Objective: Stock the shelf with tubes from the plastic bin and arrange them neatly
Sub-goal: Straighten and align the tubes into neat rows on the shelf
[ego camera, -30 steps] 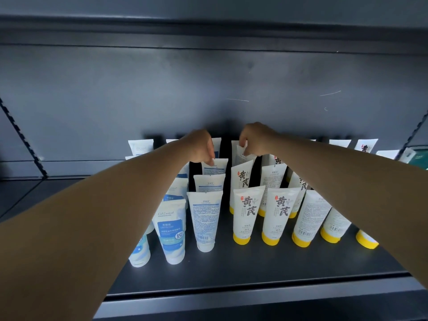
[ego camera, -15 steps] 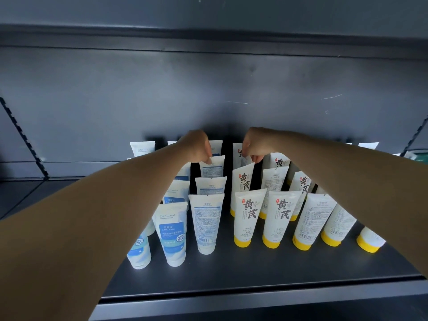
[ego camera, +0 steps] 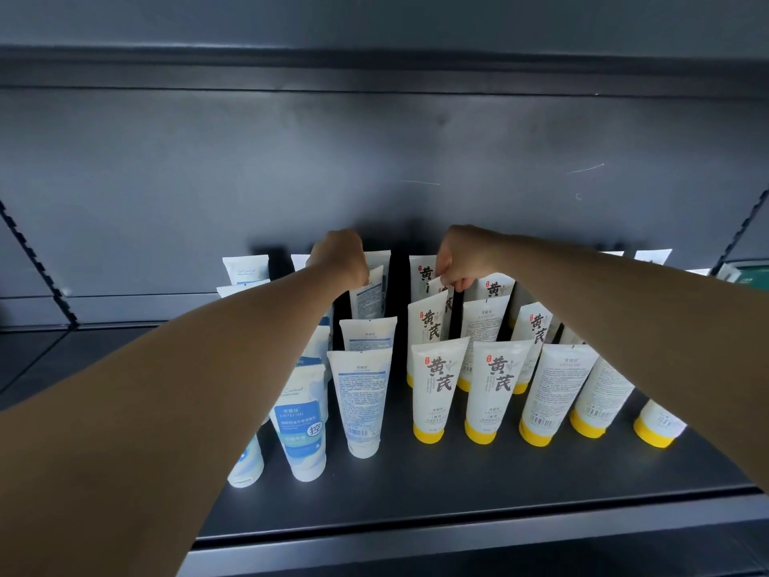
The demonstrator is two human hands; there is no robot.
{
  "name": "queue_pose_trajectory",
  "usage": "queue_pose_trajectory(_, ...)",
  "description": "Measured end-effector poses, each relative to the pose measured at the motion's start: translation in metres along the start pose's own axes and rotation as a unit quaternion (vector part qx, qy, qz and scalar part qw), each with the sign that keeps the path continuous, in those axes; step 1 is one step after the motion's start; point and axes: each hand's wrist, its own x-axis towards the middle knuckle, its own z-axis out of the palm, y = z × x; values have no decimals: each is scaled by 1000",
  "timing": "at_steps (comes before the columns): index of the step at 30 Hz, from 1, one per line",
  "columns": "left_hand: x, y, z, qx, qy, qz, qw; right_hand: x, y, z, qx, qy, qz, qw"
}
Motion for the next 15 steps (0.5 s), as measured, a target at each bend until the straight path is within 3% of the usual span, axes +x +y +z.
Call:
queue_pose_trajectory(9,-2,9,-4,10,-24,-30,999,-4,1,0,9,12,-3,1000)
queue_pose_trajectory(15,0,7,-15,-50,-110,4,993,-8,-1,1,-5,12,7,1000)
